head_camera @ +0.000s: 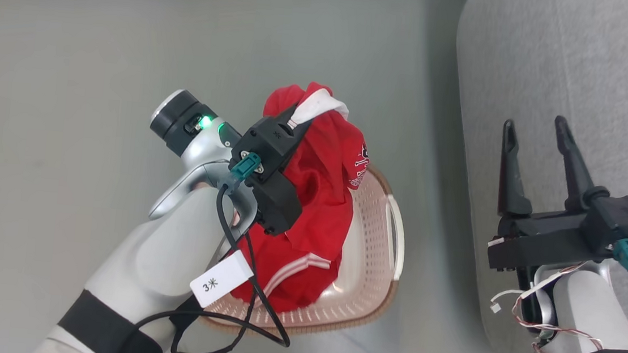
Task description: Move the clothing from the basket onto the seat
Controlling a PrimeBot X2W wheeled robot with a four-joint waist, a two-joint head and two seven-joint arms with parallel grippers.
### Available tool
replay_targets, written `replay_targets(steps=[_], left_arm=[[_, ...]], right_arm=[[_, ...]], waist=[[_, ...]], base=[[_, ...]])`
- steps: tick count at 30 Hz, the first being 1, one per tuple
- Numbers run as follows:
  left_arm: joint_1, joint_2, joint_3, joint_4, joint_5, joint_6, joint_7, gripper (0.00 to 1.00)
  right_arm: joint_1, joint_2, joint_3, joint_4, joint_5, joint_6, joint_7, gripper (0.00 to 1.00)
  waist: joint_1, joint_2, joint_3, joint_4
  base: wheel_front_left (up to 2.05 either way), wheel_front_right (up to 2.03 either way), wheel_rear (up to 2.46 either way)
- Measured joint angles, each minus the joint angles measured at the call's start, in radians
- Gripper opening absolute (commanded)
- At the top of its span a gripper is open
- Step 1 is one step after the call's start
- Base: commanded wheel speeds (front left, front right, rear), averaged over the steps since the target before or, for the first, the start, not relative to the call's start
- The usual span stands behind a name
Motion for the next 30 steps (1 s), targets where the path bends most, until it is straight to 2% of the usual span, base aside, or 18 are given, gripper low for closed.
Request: replay_targets(steps=[16, 30], left_arm=[[0.056, -0.003, -0.042, -0.011, -0.088, 0.000, 0.000, 0.00], [0.129, -0.004, -0.112, -0.026, -0.172, 0.002, 0.002, 0.00]], right_arm=[[0.084, 0.003, 0.033, 0.082, -0.010, 0.038, 0.000, 1.00], [0.183, 0.018, 0.121, 0.132, -0.019, 0.075, 0.007, 1.00]], waist=[[-0.0002, -0.0001, -0.246, 0.034], [-0.0001, -0.0002, -0.467, 0.045]], base=[[0.00, 0.00, 0.00], [0.00, 0.00, 0.00]])
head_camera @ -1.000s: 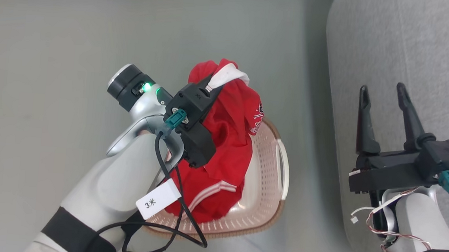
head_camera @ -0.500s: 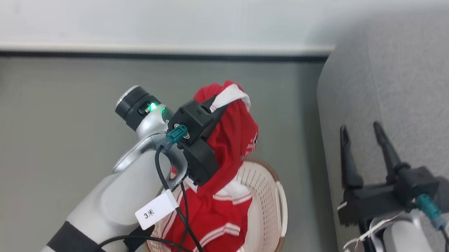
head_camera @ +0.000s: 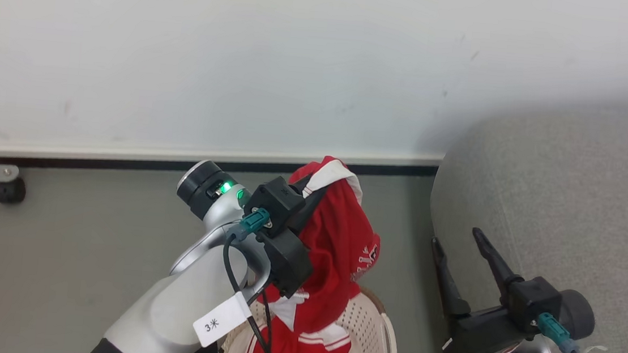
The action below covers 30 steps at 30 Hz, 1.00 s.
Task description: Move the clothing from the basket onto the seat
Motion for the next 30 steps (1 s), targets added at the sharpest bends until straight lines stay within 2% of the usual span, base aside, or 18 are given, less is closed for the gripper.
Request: replay_targets(steps=[9, 16, 28, 30], left_arm=[[0.002, 0.001, -0.056, -0.070, -0.039, 0.017, 0.034, 0.00], [0.001, 0.002, -0.107, -0.113, -0.080, 0.028, 0.054, 0.00], [-0.001, 0.002, -0.154, -0.177, -0.112, 0.044, 0.075, 0.00], [-0.001, 0.002, -0.153, -0.181, -0.124, 0.053, 0.079, 0.00]], right_arm=[[-0.009, 0.010, 0.083, 0.015, -0.007, 0.026, 0.000, 1.00], [-0.060, 0.016, 0.154, 0.082, -0.007, 0.042, 0.000, 1.00], [-0.141, 0.016, 0.242, 0.251, 0.003, 0.042, 0.000, 1.00], [-0.154, 0.018, 0.276, 0.269, 0.017, 0.042, 0.000, 0.79]], waist=[[0.0001, 0.0001, -0.075, 0.011], [0.0002, 0.0001, -0.089, 0.036], [0.0003, 0.0002, -0.098, 0.078], [0.0003, 0.0002, -0.097, 0.084]], base=[[0.00, 0.00, 0.00], [0.00, 0.00, 0.00], [0.00, 0.00, 0.00], [0.00, 0.00, 0.00]])
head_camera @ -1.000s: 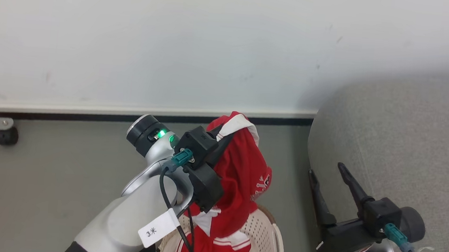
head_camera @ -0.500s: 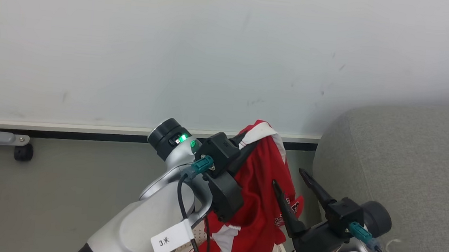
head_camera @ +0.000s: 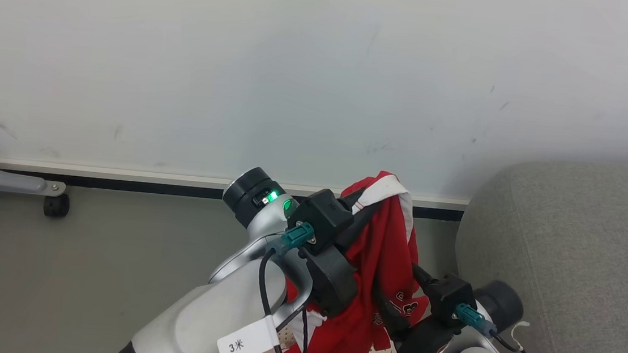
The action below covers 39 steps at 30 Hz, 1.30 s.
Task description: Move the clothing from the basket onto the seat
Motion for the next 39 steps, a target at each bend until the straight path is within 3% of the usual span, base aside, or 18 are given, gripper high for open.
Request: replay_targets(steps=[1, 5, 10, 11, 13, 14, 15, 39], left_arm=[[0.000, 0.001, 0.000, -0.001, -0.006, 0.002, 0.000, 0.00], [0.000, 0.001, 0.005, -0.005, -0.011, 0.008, 0.000, 0.00], [0.019, 0.005, 0.032, -0.005, -0.027, 0.026, 0.000, 0.02], [0.027, 0.009, 0.037, -0.005, -0.031, 0.031, 0.000, 0.27], [0.046, 0.018, 0.044, -0.003, -0.035, 0.035, -0.001, 0.43], [0.055, 0.021, 0.046, 0.000, -0.038, 0.036, -0.001, 0.76], [0.065, 0.022, 0.049, 0.000, -0.041, 0.043, -0.002, 1.00], [0.276, 0.046, 0.059, -0.017, -0.092, 0.069, -0.053, 1.00]], right_arm=[[-0.006, 0.001, 0.013, 0.007, 0.007, 0.000, 0.000, 0.48], [-0.025, 0.002, 0.042, 0.026, 0.036, 0.000, 0.000, 0.00], [-0.044, 0.002, 0.054, 0.029, 0.075, 0.000, 0.000, 0.00], [-0.046, 0.000, 0.054, 0.029, 0.081, 0.001, 0.000, 0.00], [-0.055, -0.007, 0.053, 0.029, 0.091, 0.001, 0.000, 0.00], [-0.059, -0.012, 0.049, 0.027, 0.101, 0.001, 0.000, 0.00], [-0.061, -0.019, 0.047, 0.024, 0.111, 0.001, 0.000, 0.00], [-0.103, -0.196, -0.068, -0.076, 0.144, 0.000, 0.000, 0.00]], waist=[[0.0000, 0.0000, 0.000, 0.002], [0.0000, 0.0000, 0.003, 0.007], [0.0000, 0.0000, 0.005, 0.002], [0.0000, 0.0000, 0.005, -0.001], [0.0000, 0.0000, 0.007, -0.009], [0.0000, 0.0000, 0.007, -0.014], [0.0000, 0.0000, 0.008, -0.019], [0.0000, 0.0000, 0.025, -0.201]], base=[[0.00, 0.00, 0.00], [0.00, 0.00, 0.00], [0.00, 0.00, 0.00], [0.00, 0.00, 0.00], [0.00, 0.00, 0.00], [0.00, 0.00, 0.00], [0.00, 0.00, 0.00], [0.00, 0.00, 0.00]])
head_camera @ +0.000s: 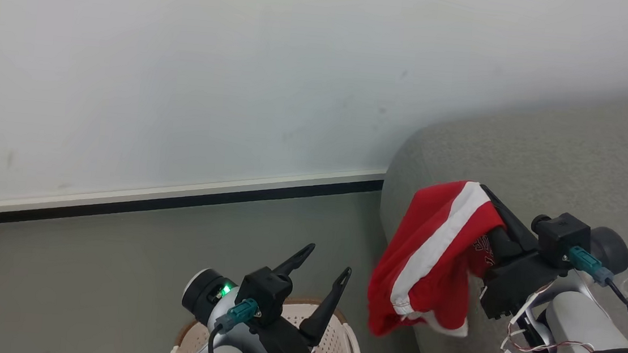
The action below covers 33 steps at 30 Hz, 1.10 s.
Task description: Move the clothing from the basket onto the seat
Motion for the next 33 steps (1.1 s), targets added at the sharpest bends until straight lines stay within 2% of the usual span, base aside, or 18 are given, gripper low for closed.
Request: replay_targets(steps=[12, 18, 26, 33], left_arm=[[0.039, -0.009, -0.015, -0.025, -0.002, 0.004, -0.010, 1.00], [0.039, -0.016, -0.021, -0.039, 0.000, 0.010, -0.017, 1.00], [0.031, -0.017, -0.032, -0.072, 0.017, 0.012, -0.019, 1.00], [0.003, 0.006, -0.033, -0.116, 0.035, 0.017, -0.019, 1.00]], right_arm=[[0.004, -0.041, -0.016, -0.070, -0.001, -0.004, 0.000, 0.00], [0.008, -0.091, -0.040, -0.134, -0.002, -0.010, 0.000, 0.00], [-0.007, -0.134, -0.076, -0.203, -0.002, -0.013, 0.000, 0.00], [-0.167, -0.157, -0.114, -0.222, 0.013, -0.012, 0.012, 0.00]], waist=[[0.0000, 0.0000, 0.021, -0.138], [0.0000, 0.0000, 0.047, -0.208], [0.0000, 0.0000, 0.113, -0.233], [0.0001, 0.0001, 0.193, -0.227]], base=[[0.00, 0.00, 0.00], [0.00, 0.00, 0.00], [0.00, 0.00, 0.00], [0.00, 0.00, 0.00]])
